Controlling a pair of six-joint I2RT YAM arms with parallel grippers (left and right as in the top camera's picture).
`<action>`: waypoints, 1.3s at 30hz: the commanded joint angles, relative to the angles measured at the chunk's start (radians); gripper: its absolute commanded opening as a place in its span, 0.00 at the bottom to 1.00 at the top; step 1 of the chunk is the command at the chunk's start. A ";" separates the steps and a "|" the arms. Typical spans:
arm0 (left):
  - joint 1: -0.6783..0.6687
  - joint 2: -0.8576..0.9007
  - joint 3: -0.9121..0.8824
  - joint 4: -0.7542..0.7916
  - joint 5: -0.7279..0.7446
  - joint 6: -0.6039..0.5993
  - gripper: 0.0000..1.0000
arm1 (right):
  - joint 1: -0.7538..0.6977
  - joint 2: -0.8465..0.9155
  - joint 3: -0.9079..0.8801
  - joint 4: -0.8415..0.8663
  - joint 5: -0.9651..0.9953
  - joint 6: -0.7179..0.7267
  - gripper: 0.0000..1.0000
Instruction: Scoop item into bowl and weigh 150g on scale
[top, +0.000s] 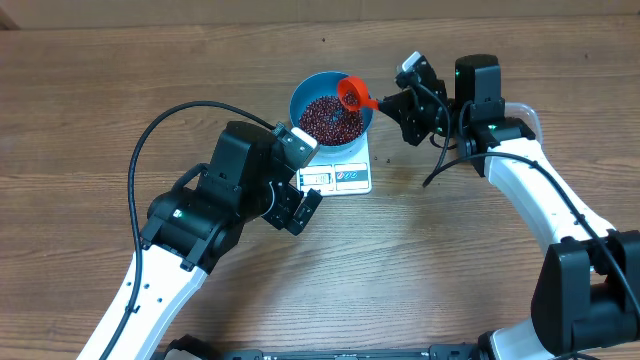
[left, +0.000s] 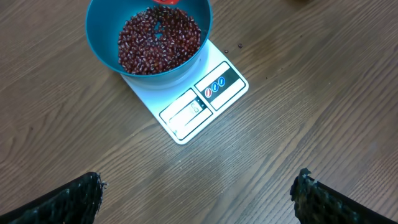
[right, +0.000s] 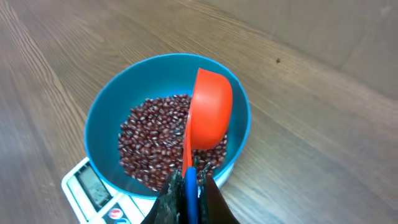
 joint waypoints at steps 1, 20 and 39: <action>0.003 0.002 0.000 -0.002 0.000 0.019 1.00 | -0.002 -0.040 0.011 0.006 0.017 -0.083 0.04; 0.003 0.002 0.000 -0.002 0.000 0.019 1.00 | 0.004 -0.040 0.010 0.031 -0.084 -0.204 0.04; 0.003 0.002 0.000 -0.002 0.000 0.019 1.00 | 0.014 -0.038 0.010 0.031 -0.055 -0.172 0.04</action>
